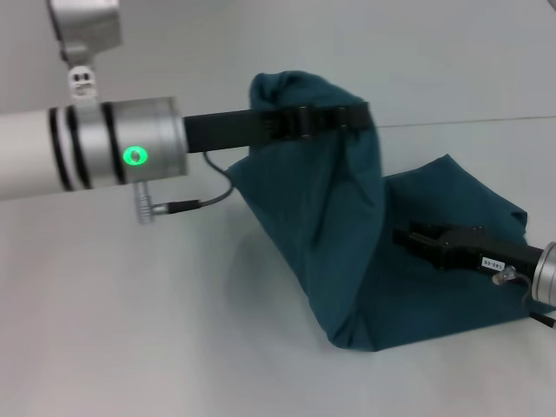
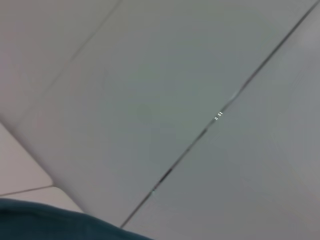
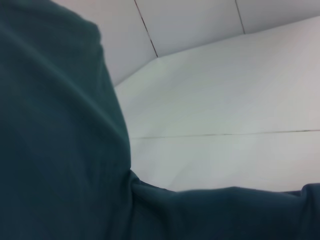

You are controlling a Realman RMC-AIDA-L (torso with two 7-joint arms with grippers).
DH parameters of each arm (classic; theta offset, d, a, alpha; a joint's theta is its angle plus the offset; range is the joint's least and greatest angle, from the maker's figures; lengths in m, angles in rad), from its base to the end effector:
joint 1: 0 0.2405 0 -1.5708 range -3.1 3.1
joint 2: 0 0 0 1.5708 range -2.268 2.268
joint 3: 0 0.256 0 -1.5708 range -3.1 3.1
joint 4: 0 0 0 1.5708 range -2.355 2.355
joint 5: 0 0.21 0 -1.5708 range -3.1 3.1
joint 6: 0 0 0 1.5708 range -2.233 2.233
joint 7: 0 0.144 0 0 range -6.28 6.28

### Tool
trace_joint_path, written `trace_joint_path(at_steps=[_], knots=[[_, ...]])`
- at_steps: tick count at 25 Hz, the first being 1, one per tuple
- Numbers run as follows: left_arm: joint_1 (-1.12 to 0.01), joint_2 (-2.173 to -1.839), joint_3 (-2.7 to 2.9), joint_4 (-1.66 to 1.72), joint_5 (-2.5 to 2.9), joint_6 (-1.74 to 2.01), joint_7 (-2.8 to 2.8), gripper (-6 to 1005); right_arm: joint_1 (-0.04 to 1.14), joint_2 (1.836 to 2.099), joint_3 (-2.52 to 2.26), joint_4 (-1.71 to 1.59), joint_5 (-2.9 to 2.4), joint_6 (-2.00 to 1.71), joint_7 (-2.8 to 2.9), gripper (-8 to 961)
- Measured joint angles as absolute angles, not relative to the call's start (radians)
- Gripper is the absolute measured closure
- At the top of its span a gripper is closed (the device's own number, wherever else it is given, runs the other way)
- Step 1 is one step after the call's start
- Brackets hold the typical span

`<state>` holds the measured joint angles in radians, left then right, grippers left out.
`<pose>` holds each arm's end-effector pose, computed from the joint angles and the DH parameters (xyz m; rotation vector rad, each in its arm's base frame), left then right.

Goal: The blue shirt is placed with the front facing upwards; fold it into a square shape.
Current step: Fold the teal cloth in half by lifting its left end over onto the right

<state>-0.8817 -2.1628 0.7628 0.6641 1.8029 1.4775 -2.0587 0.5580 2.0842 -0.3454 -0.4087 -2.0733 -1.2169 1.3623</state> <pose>-0.0956 0.3961 -0.0248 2.6543 1.1188 1.0869 0.3181 0.3473 -0.0143 -2.2580 1.0359 0.6882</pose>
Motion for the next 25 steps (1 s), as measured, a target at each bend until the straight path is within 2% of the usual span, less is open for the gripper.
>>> trace_joint_path(at_steps=[3,11,18,25], knots=[[-0.92,-2.166,0.813,0.606,1.759,1.435,-2.023,962,0.554,2.083,-0.347,-0.411,-2.07,-1.225,1.361,541],[-1.023,-2.173,0.973,0.5,1.616,1.317,-1.965,960,0.559,2.085,-0.352,-0.395,-2.073,-1.252,1.332,539],[-1.047,-2.175,1.131,0.485,1.478,1.22,-1.959,958,0.553,2.086,-0.352,-0.384,-2.053,-1.259,1.322,537],[-1.064,-2.175,1.312,0.485,1.309,1.117,-1.942,957,0.489,2.071,-0.35,-0.442,-1.974,-1.29,1.333,535]])
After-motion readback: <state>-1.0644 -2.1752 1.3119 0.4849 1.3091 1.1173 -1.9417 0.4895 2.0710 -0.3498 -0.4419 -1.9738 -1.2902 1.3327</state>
